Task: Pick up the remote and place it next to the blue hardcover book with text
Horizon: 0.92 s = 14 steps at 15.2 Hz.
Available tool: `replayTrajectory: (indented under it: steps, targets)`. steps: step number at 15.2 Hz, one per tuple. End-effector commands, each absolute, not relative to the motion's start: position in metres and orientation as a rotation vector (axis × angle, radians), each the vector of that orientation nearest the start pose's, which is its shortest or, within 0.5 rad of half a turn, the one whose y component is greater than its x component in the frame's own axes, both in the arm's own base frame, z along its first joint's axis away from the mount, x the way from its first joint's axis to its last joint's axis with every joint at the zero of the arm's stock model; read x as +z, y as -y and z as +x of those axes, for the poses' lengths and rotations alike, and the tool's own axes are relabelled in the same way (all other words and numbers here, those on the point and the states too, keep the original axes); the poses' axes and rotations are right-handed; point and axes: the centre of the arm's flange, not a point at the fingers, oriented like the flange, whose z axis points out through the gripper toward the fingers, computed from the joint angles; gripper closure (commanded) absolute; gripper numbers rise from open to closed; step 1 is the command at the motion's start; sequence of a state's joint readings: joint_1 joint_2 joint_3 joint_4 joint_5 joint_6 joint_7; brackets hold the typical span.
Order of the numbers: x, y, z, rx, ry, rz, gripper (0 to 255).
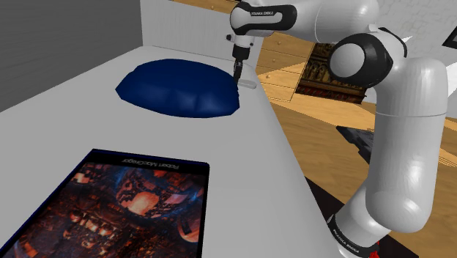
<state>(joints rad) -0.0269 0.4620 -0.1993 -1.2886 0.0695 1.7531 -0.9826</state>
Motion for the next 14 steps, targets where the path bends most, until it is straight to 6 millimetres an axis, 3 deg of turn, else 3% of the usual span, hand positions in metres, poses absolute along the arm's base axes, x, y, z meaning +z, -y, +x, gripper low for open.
replayTrajectory:
  steps: [1, 9, 14]
  targets:
    - [0.489, 0.122, 0.684, 0.004, 1.181, -2.935, 255]
    - [0.489, 0.122, 0.684, 0.004, 1.181, -2.935, 255]
    - [0.515, 0.122, 0.684, 0.004, 1.181, -2.935, 255]
